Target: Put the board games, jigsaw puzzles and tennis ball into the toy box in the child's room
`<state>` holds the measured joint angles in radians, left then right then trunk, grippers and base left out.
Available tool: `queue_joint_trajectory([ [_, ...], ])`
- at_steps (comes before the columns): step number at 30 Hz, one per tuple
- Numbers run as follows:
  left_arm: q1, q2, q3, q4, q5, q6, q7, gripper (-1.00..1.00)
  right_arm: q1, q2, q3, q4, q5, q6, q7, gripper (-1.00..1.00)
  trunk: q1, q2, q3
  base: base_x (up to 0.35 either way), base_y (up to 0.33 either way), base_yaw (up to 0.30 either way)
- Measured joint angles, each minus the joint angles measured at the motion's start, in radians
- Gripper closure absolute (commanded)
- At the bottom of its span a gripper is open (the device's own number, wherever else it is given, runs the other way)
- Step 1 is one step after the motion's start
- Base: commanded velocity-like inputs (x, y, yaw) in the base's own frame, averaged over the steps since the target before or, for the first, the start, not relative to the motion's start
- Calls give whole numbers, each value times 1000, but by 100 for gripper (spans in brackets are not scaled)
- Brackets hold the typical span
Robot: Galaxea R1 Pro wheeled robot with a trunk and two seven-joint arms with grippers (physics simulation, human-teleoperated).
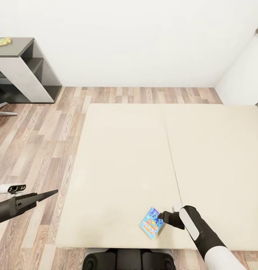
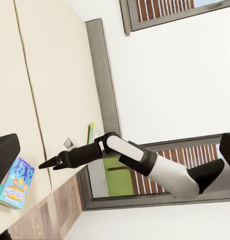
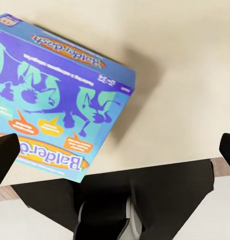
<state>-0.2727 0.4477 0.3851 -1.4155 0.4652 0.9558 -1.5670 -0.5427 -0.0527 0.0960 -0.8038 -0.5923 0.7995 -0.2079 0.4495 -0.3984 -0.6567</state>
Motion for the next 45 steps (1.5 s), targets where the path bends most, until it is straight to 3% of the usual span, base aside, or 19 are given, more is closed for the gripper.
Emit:
queue_joint_trajectory([
  [38, 0, -3, -3, 0, -1, -1, 0, -100, -2, 5, -1, -8, 0, -5, 32, -100, 0, 0, -63, 0, 0, 0],
  [45, 0, -3, -3, 0, -1, -1, 0, -100, -3, 4, -1, -9, 1, -9, 71, -100, 0, 0, -74, 0, 0, 0],
])
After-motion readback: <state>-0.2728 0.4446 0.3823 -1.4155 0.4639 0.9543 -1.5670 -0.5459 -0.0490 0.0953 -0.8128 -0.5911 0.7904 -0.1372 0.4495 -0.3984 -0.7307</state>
